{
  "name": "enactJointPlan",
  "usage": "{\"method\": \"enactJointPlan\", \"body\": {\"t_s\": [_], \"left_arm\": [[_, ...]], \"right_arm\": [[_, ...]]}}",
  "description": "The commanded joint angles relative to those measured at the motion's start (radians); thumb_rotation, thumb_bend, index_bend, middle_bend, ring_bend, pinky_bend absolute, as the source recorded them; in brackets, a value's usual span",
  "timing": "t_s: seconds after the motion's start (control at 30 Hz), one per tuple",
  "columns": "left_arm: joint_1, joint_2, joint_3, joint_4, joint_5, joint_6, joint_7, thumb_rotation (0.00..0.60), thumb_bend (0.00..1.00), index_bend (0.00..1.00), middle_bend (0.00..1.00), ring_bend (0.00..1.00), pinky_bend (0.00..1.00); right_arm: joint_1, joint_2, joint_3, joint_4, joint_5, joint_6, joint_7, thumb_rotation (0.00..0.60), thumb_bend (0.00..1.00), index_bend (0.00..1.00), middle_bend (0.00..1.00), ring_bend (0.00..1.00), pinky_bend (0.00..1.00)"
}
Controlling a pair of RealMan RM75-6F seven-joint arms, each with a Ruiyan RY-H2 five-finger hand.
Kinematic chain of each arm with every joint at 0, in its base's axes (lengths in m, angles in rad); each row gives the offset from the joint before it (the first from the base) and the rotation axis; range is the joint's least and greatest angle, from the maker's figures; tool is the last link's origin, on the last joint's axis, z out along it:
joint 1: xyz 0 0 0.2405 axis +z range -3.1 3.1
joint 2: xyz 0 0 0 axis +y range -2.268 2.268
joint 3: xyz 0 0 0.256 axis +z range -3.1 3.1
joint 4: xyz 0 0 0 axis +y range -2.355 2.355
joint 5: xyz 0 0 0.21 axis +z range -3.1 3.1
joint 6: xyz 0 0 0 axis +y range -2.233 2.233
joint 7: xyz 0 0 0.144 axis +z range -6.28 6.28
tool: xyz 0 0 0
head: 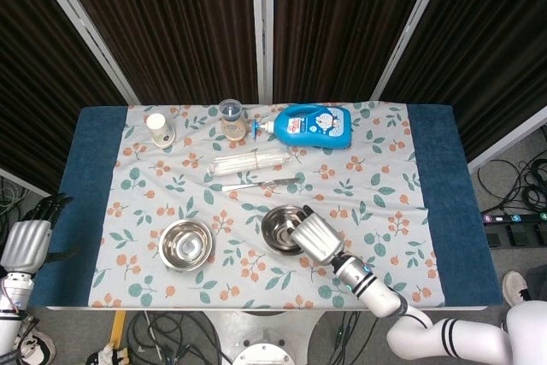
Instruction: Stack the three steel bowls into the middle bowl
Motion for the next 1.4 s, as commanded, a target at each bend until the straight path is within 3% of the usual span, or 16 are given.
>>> {"method": "enactJointPlan", "body": {"t_s": [0.03, 0.33, 0.57, 0.77, 0.9, 1.1, 1.27, 1.4], "left_arm": [[0.001, -0.006, -0.001, 0.015, -0.003, -0.004, -0.015, 0.600, 0.13, 0.21, 0.22, 0.14, 0.28], [0.001, -0.005, -0.005, 0.028, 0.004, 0.008, -0.033, 0.600, 0.12, 0.21, 0.22, 0.14, 0.28], [-0.008, 0.000, 0.000, 0.006, 0.019, 0.009, -0.002, 0.600, 0.12, 0.21, 0.22, 0.14, 0.28], [-0.035, 0.006, 0.015, -0.033, 0.064, 0.002, 0.051, 0.600, 0.13, 0.21, 0.22, 0.14, 0.28], [-0.068, 0.012, 0.046, -0.068, 0.145, 0.006, 0.110, 0.600, 0.13, 0.21, 0.23, 0.16, 0.29], [-0.119, 0.027, 0.100, -0.180, 0.257, -0.032, 0.320, 0.600, 0.13, 0.23, 0.24, 0.17, 0.30], [-0.141, 0.022, 0.120, -0.244, 0.272, -0.087, 0.420, 0.600, 0.14, 0.26, 0.25, 0.18, 0.32], [-0.138, -0.033, 0.133, -0.223, 0.280, -0.090, 0.441, 0.600, 0.15, 0.30, 0.30, 0.22, 0.32]], "right_arm": [[0.015, -0.016, 0.004, 0.014, 0.018, -0.015, -0.012, 0.600, 0.09, 0.53, 0.50, 0.32, 0.31], [0.017, 0.036, -0.007, -0.058, 0.001, 0.030, -0.019, 0.600, 0.05, 0.50, 0.48, 0.30, 0.31], [-0.028, 0.225, -0.026, -0.249, -0.021, 0.103, -0.035, 0.600, 0.02, 0.45, 0.44, 0.26, 0.32], [-0.077, 0.376, -0.002, -0.366, -0.069, 0.219, 0.072, 0.600, 0.02, 0.44, 0.44, 0.26, 0.32], [-0.097, 0.444, 0.038, -0.374, -0.064, 0.273, 0.181, 0.600, 0.02, 0.44, 0.44, 0.26, 0.31], [-0.118, 0.523, 0.103, -0.343, -0.007, 0.317, 0.356, 0.600, 0.02, 0.43, 0.43, 0.25, 0.31], [-0.136, 0.553, 0.124, -0.292, 0.006, 0.343, 0.470, 0.600, 0.02, 0.43, 0.43, 0.25, 0.31], [-0.151, 0.560, 0.123, -0.249, 0.006, 0.355, 0.537, 0.600, 0.02, 0.43, 0.43, 0.25, 0.31]]}}
